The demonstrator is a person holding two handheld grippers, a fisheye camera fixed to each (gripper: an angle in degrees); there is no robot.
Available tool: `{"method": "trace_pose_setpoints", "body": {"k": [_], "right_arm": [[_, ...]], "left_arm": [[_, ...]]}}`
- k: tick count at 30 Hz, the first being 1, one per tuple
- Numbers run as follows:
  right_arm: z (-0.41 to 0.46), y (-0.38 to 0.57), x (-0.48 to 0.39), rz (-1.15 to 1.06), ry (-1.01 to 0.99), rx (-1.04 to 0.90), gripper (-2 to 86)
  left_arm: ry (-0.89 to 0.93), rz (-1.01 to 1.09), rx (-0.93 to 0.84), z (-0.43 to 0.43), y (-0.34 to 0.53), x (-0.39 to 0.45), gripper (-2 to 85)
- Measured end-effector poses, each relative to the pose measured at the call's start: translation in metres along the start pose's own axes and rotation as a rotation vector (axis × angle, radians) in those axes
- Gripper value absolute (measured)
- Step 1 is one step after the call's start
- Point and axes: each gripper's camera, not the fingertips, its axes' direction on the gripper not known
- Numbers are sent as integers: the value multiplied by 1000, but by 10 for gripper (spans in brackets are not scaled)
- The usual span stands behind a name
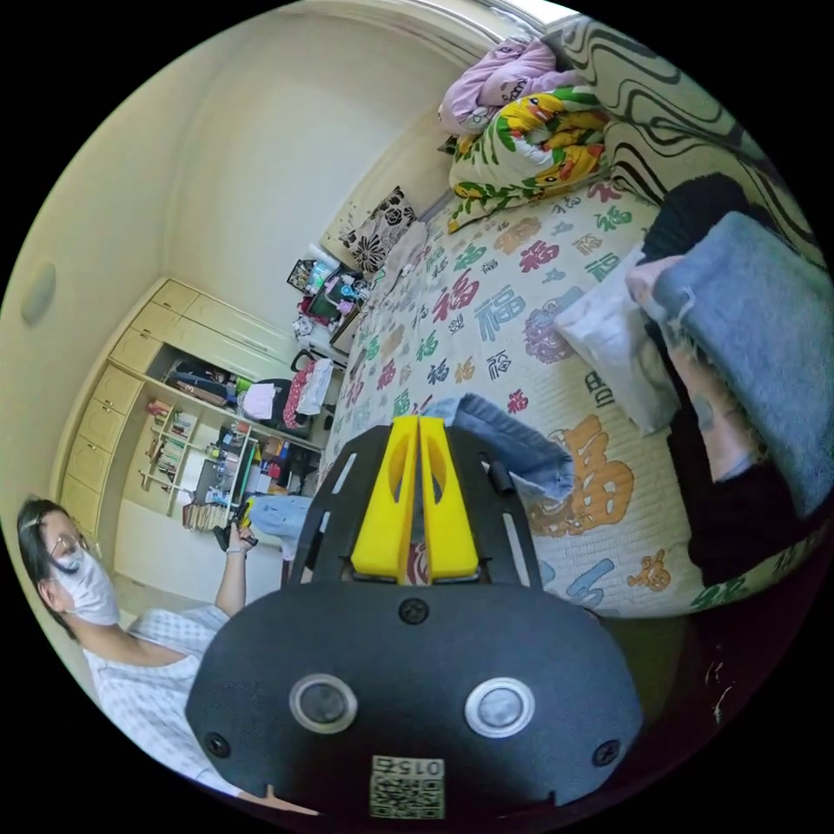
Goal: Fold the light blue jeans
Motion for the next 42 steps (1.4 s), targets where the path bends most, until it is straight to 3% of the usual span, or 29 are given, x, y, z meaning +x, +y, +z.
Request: {"method": "trace_pose_setpoints", "body": {"k": [3,5,9,12,14,17,20,23,27,35,42], "right_arm": [[26,-57,-22,-12,52,-13,-3],[49,-110,-32,49,35,90,3],[90,-151,-41,156,164,133,41],[127,-142,-42,48,114,-18,69],[155,-107,-31,-13,110,-215,94],[175,-44,2,57,175,-383,108],[191,8,34,204,129,-504,119],[206,29,38,263,-22,-556,86],[215,34,16,173,-46,-629,29],[71,15,-44,77,-406,-314,4],[-40,-2,-65,90,-365,-103,3]], "left_arm": [[7,-152,-4,34,-51,-21,77],[-42,-295,33,63,-82,-36,81],[-27,-279,63,96,-97,-43,63],[15,-101,-63,115,-100,-44,64],[-21,25,-212,132,-88,-42,73],[48,130,-315,152,-59,-35,81],[2,279,-413,182,-33,-16,84],[-49,373,-493,215,-13,0,83],[-145,420,-603,237,10,3,86],[-183,55,-377,180,-2,-74,85],[-199,-109,-250,190,-21,-114,106]]}}
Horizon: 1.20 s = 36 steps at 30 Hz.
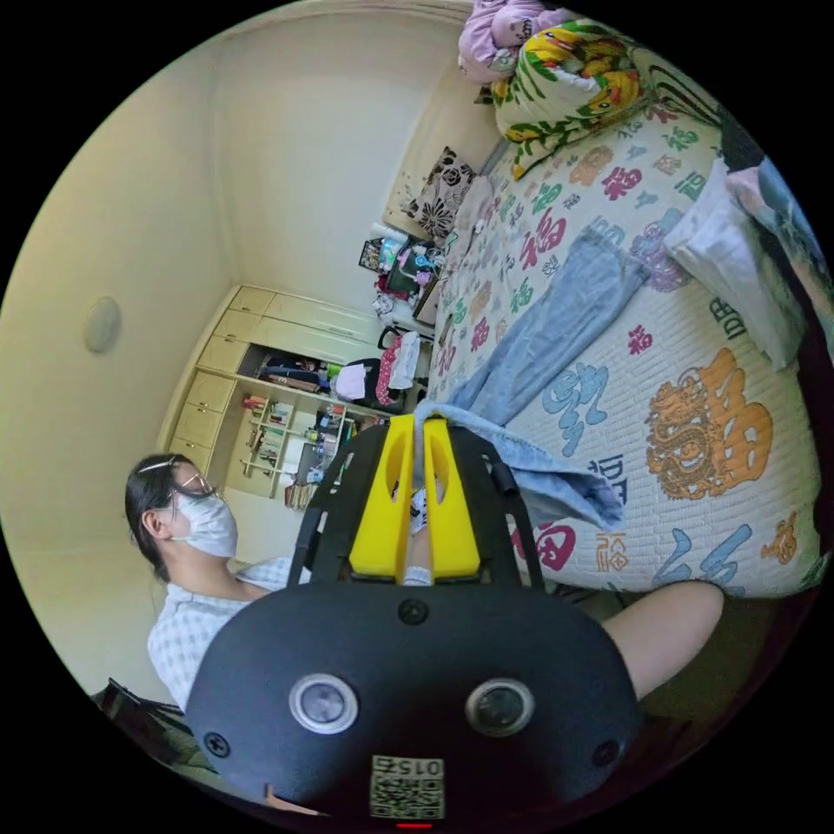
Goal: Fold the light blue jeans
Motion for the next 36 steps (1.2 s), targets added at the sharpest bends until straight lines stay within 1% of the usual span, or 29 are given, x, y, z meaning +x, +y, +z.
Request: {"method": "trace_pose_setpoints", "body": {"k": [3,5,7,9,11,13,15,16,18,19,20,22,24,25,27,29,30,31,33,34,35,36], "right_arm": [[-14,5,3,84,-41,39,3],[-20,10,-3,102,-16,52,3],[-27,15,-8,116,4,53,3],[-35,20,-12,136,19,55,3],[-53,26,-16,162,55,91,3],[-68,30,-18,189,99,130,3],[-81,33,-18,219,149,157,3],[-89,34,-17,237,198,170,3],[-100,37,-9,276,260,193,3],[-107,39,-1,312,263,225,4],[-111,43,5,332,219,268,4],[-110,45,5,320,149,282,4],[-104,43,-2,292,151,239,4],[-103,42,-9,267,156,222,4],[-107,40,-22,228,161,217,4],[-118,42,-38,187,152,233,4],[-120,43,-41,179,149,239,4],[-125,44,-46,167,145,248,4],[-129,46,-50,159,131,261,4],[-130,46,-51,157,108,271,4],[-130,44,-52,155,89,273,5],[-130,41,-53,155,85,273,5]], "left_arm": [[119,-97,-13,27,-14,-12,107],[188,-198,-87,52,-20,-25,67],[237,-199,-96,54,-20,-28,33],[235,-82,-40,34,-19,-18,22],[234,97,24,-6,-10,-1,14],[285,173,38,-34,1,7,12],[281,269,29,-57,15,17,13],[235,344,-1,-66,25,23,15],[157,409,-121,-60,37,23,19],[145,383,-211,-49,44,15,23],[190,323,-264,-38,51,2,27],[262,209,-314,-20,60,-17,34],[254,102,-363,-1,65,-31,58],[279,42,-362,4,67,-39,73],[182,48,-279,-4,69,-42,85],[45,53,-122,-26,75,-46,94],[39,42,-99,-29,75,-48,96],[78,29,-87,-29,75,-53,86],[194,-13,-142,-16,72,-59,42],[282,-22,-160,-10,72,-59,17],[327,17,-115,-16,73,-51,8],[336,70,-79,-22,73,-43,6]]}}
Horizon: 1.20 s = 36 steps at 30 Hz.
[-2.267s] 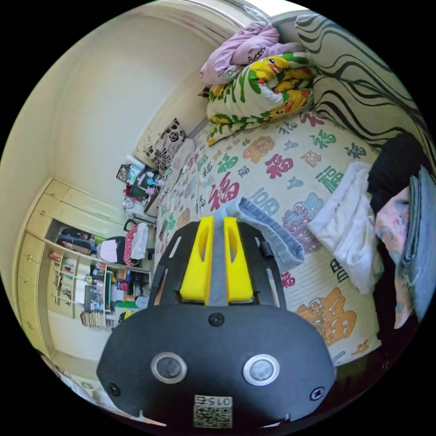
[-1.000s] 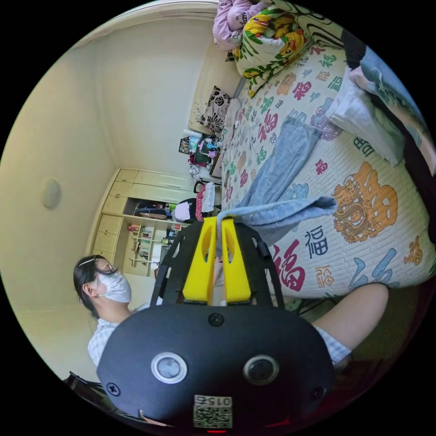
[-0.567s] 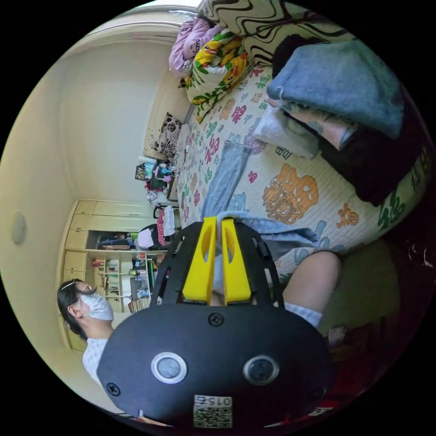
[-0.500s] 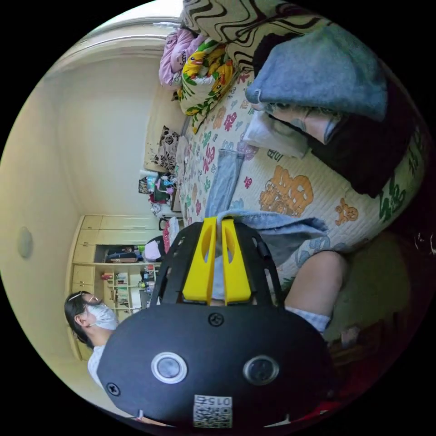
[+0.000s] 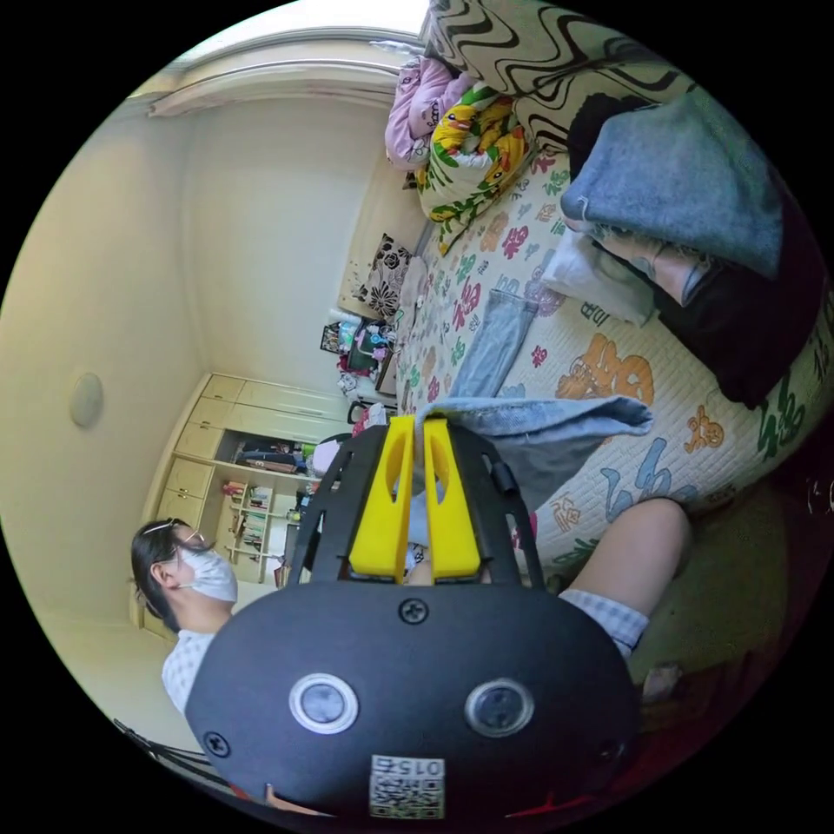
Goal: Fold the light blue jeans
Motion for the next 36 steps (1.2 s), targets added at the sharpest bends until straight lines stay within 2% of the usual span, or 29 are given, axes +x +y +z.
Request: {"method": "trace_pose_setpoints", "body": {"k": [2,6,10,12,13,16,19,22,24,26,31,36], "right_arm": [[9,-22,-12,-21,-1,-4,6],[47,-94,-51,-134,20,-29,9],[134,-214,-110,-275,96,8,24],[178,-253,-124,-270,179,60,44],[204,-266,-123,-230,209,85,58],[254,-275,-93,-233,172,-3,79],[288,-265,-21,-169,278,-181,96],[303,-249,69,26,375,-296,108],[301,-242,107,141,362,-259,111],[300,-244,131,183,358,-209,110],[329,-272,135,116,427,-246,88],[355,-302,142,89,433,-279,19]], "left_arm": [[2,173,66,-11,-11,40,0],[129,198,140,-14,-65,72,-1],[-30,254,204,12,-155,122,9],[-99,278,193,32,-186,136,26],[-93,222,199,40,-195,136,45],[42,233,215,47,-179,124,59],[-18,276,137,55,-134,92,56],[47,97,15,63,-84,31,55],[56,-29,-36,67,-54,0,55],[-10,-121,-81,67,-25,-21,56],[-264,-99,-118,85,-16,-21,82],[-296,-138,-66,122,-30,-22,78]]}}
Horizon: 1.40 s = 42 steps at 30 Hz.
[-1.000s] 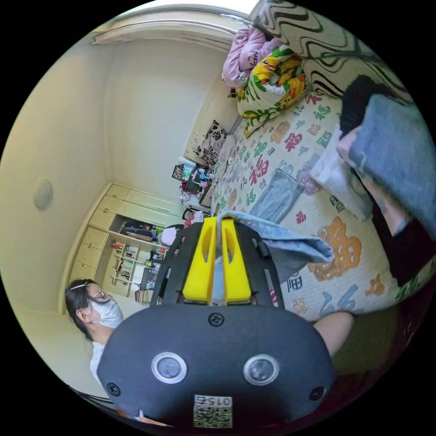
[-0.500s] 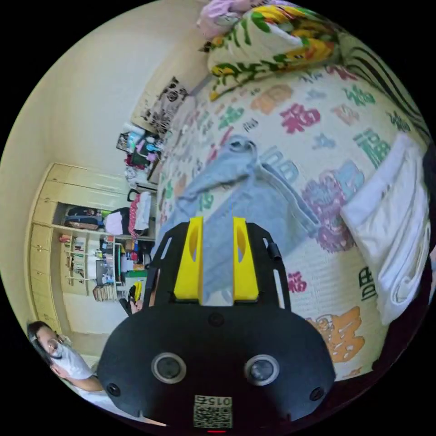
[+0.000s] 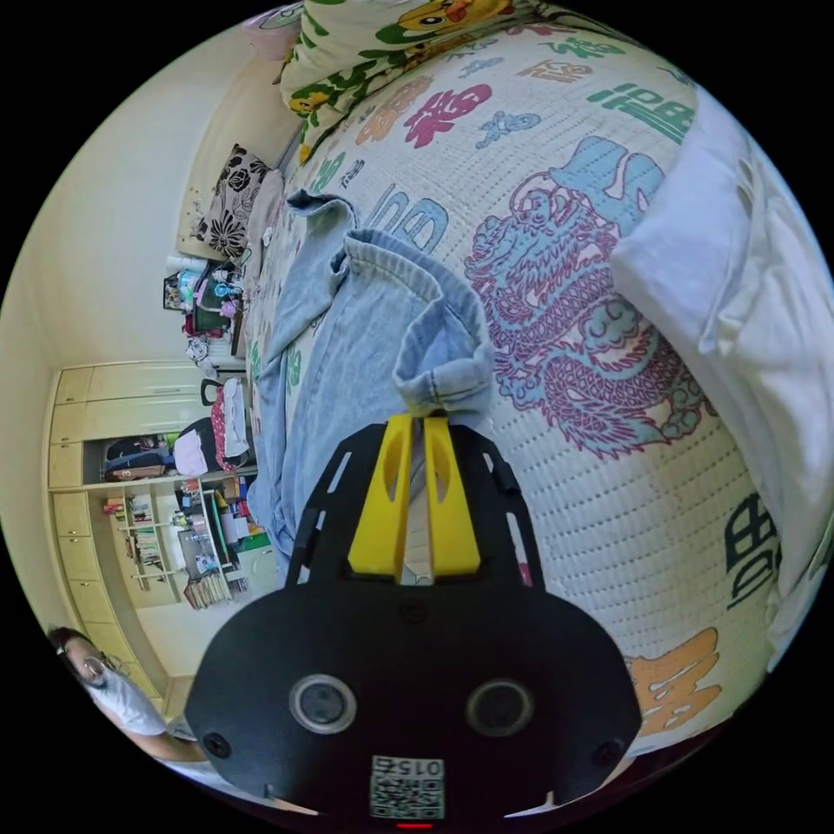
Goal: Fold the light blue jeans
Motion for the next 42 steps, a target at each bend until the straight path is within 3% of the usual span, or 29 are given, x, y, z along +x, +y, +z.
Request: {"method": "trace_pose_setpoints", "body": {"k": [3,10,16,18,22,26,29,30,32,34,37,42], "right_arm": [[-7,-8,0,29,-8,14,3],[-98,8,-13,105,67,80,-5],[-169,37,-1,270,289,98,-5],[-170,41,11,335,366,66,-5],[-142,42,39,458,395,8,-5],[-108,22,49,486,496,-63,-4],[-102,-3,47,445,497,-75,-3],[-102,-8,47,438,494,-80,-3],[-105,-30,43,401,457,-75,-2],[-110,-46,41,374,419,-70,0],[-106,-69,45,379,397,-140,10],[-100,-112,37,356,612,-133,62]], "left_arm": [[55,-30,13,16,-15,8,29],[-65,14,69,-24,-36,57,-5],[-79,49,-141,-20,-47,79,-3],[-176,72,-226,-3,-48,82,4],[-140,-44,-308,36,-52,62,74],[-97,-326,-173,75,-53,29,129],[-75,-451,-80,98,-48,25,120],[-85,-449,-70,100,-47,28,116],[-83,-353,-48,105,-45,44,27],[-57,-336,-7,96,-42,56,17],[-188,-236,4,83,-42,86,9],[-364,-225,-112,107,-54,113,-1]]}}
